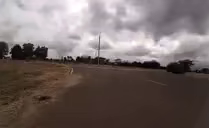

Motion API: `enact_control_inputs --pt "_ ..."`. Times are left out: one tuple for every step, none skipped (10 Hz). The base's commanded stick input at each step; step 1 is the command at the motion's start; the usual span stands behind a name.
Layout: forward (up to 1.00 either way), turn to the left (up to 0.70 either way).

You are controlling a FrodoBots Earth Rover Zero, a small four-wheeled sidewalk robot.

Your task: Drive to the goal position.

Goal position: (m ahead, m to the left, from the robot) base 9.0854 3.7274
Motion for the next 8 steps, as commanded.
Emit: enact_control_inputs --pt "0.50 0.00" --pt "0.50 0.00" --pt "0.50 0.00" --pt "0.50 0.00" --pt "0.50 0.00" --pt "0.50 0.00" --pt "0.50 0.00" --pt "0.50 0.00"
